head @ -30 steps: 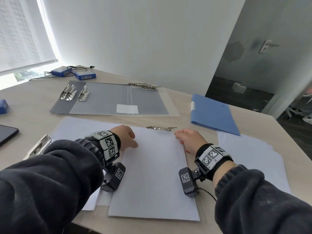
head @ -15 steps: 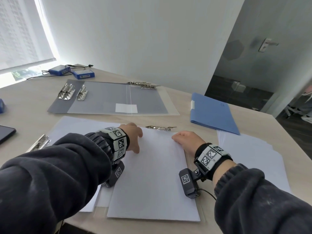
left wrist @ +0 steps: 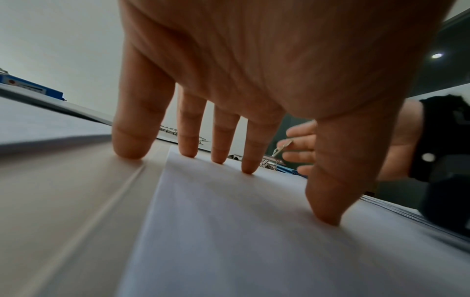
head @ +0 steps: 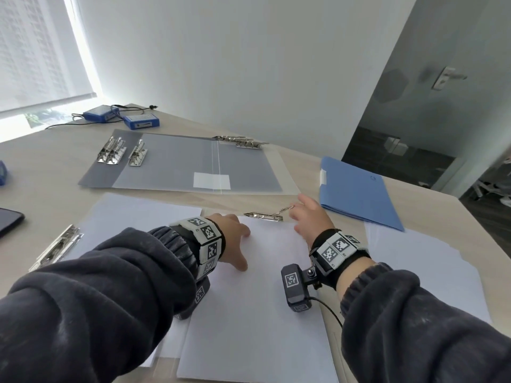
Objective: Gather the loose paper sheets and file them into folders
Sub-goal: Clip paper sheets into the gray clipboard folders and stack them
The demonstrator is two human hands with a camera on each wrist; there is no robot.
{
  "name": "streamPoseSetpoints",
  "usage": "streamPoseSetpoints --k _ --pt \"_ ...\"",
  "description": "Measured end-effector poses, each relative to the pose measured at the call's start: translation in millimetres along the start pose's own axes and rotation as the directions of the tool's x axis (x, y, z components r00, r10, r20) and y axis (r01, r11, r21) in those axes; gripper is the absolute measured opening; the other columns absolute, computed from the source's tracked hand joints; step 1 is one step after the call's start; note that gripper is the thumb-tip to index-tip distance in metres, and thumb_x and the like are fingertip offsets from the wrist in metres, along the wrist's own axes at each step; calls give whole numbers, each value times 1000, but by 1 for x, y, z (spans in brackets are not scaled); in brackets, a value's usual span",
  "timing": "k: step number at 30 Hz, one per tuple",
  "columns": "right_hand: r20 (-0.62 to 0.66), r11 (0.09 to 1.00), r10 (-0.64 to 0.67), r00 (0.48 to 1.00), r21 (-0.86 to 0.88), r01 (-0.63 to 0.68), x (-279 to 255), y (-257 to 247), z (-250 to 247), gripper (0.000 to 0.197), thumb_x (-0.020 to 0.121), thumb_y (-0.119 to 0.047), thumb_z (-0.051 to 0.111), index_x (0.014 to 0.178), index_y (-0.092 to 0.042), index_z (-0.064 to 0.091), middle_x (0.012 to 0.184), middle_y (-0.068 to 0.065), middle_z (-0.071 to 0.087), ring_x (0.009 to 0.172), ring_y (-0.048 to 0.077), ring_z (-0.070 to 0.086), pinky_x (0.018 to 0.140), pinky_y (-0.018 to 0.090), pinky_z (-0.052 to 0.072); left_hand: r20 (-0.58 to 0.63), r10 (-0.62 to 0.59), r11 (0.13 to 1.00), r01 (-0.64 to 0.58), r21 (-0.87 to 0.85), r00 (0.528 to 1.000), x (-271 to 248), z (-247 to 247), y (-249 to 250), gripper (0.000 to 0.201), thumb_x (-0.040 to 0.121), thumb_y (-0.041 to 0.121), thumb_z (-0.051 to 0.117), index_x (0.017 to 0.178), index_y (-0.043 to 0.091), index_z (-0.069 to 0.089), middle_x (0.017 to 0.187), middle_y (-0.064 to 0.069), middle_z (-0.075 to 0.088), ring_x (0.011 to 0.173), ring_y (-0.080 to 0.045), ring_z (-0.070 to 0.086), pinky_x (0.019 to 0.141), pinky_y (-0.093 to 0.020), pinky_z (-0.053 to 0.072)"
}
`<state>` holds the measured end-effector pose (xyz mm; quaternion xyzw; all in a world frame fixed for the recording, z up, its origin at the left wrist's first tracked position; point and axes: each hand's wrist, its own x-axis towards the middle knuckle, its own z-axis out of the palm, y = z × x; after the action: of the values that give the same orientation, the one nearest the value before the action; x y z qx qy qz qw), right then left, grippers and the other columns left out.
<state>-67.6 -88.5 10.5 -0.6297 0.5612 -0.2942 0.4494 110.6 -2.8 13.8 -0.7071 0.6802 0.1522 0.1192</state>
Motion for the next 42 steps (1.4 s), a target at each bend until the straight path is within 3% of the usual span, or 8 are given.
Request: streamPoseSetpoints --k 4,8,12,16,26,36,38,42 --pt "217 964 -135 967 -197 179 3 -17 21 64 97 -9 45 157 -22 28 146 -7 50 121 8 54 83 13 45 1 16 1000 -16 4 1000 1 1 -3 83 71 68 68 144 42 39 149 10 36 132 -24 40 99 -43 43" --pt "351 805 -117 929 -514 296 8 -27 40 65 93 -10 42 154 -30 36 156 -5 43 139 18 45 109 27 38 -2 31 999 -31 15 1000 2 2 -4 82 72 68 66 145 43 37 150 10 36 132 -25 40 97 -43 43" --pt "423 608 -18 906 -715 346 8 -37 44 71 95 -6 37 157 -37 25 161 -2 35 139 22 45 107 27 41 5 40 999 -40 21 999 2 2 -6 79 73 67 64 144 42 39 149 9 37 131 -26 41 98 -45 45" --pt "507 429 92 857 -797 425 10 -41 53 77 96 0 36 162 -26 6 169 -6 6 153 18 19 123 30 20 9 46 999 -46 27 999 2 2 -6 77 74 67 64 144 44 39 148 10 38 129 -26 41 96 -46 46" --pt "478 262 213 852 -868 421 16 -44 67 81 96 -6 45 161 -28 2 168 -3 8 148 33 29 117 46 34 14 50 998 -50 34 999 3 4 -5 74 77 66 61 144 43 40 146 7 39 128 -26 41 93 -45 46" --pt "490 449 134 861 -805 388 17 -36 53 73 97 -7 40 160 -34 15 169 -3 3 152 26 24 120 36 27 33 25 999 -26 29 999 1 6 -6 77 78 65 60 147 42 34 157 9 27 138 -27 34 105 -50 40" --pt "474 530 93 876 -768 360 14 -33 47 68 97 -10 43 158 -33 25 169 1 11 151 25 25 121 32 24 34 21 999 -22 29 999 0 5 -6 79 79 65 60 149 41 31 160 9 23 141 -27 31 108 -50 37" --pt "326 773 -36 945 -590 233 1 -22 23 53 96 -18 52 148 -28 46 153 1 46 132 20 51 101 26 41 48 3 1000 -4 31 999 0 5 -6 82 79 66 59 151 40 28 162 9 19 144 -27 27 112 -52 34"
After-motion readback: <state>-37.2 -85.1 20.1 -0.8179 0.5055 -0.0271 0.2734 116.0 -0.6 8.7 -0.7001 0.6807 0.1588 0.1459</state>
